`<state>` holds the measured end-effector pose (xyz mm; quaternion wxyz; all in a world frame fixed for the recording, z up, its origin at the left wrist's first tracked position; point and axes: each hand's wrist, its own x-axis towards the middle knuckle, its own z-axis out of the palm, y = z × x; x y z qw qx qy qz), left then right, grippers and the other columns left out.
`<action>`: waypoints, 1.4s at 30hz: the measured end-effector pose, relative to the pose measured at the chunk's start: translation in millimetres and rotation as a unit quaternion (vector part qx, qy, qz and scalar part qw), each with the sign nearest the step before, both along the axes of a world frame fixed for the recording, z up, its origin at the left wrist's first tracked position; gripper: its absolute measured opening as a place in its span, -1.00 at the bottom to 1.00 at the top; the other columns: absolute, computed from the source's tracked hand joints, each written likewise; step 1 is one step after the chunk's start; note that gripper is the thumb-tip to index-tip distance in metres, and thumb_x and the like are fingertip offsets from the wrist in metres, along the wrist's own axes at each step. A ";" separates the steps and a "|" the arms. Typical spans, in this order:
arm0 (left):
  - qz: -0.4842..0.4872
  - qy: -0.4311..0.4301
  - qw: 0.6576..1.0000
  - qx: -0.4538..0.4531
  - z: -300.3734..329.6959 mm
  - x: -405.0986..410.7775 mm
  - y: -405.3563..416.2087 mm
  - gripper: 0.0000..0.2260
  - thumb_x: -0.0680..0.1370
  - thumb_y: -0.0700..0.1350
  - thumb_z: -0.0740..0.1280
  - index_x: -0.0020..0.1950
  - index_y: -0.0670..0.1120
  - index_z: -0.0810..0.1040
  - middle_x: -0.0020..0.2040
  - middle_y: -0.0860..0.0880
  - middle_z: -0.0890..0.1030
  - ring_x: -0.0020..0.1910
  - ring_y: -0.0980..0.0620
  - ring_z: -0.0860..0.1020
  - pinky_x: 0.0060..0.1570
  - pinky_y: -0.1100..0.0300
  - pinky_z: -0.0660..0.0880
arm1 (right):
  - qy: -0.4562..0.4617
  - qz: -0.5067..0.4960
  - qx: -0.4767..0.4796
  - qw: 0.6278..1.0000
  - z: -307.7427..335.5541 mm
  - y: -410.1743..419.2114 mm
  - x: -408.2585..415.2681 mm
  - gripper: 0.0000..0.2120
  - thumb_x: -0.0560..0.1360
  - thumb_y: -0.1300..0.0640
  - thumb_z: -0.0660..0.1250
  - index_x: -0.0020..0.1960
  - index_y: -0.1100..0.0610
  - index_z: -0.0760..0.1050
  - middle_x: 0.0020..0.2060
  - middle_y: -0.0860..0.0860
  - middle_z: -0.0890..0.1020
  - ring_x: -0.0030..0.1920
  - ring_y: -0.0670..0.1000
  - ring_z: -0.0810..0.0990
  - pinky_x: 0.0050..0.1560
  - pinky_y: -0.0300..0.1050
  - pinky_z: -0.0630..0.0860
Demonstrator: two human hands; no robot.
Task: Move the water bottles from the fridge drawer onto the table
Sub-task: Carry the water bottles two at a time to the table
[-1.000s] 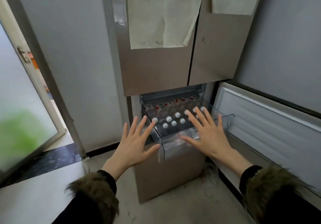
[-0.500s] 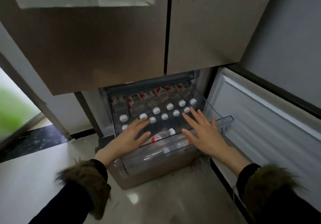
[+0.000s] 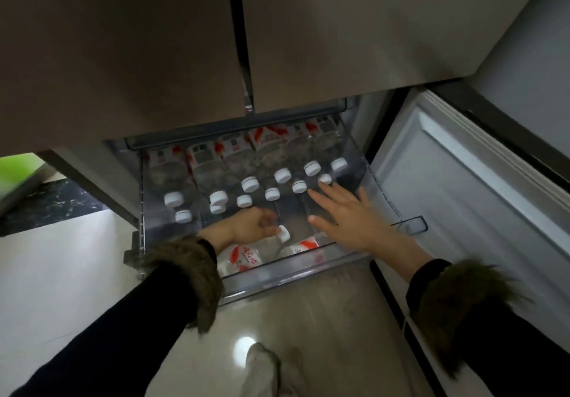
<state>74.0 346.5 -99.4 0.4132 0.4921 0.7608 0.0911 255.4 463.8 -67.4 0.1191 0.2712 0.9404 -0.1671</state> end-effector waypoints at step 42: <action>0.207 0.001 0.964 0.166 30.7 -30.8 -33.3 -0.68 0.51 -0.05 0.34 0.26 0.04 0.45 0.05 0.10 0.52 -0.01 0.13 0.49 0.00 0.28 0.39 | -0.243 0.084 -0.299 0.919 -44.1 37.6 -67.3 -0.57 0.53 0.01 0.28 0.33 0.17 0.38 0.25 0.10 0.51 0.20 0.08 0.49 0.22 -0.09 0.39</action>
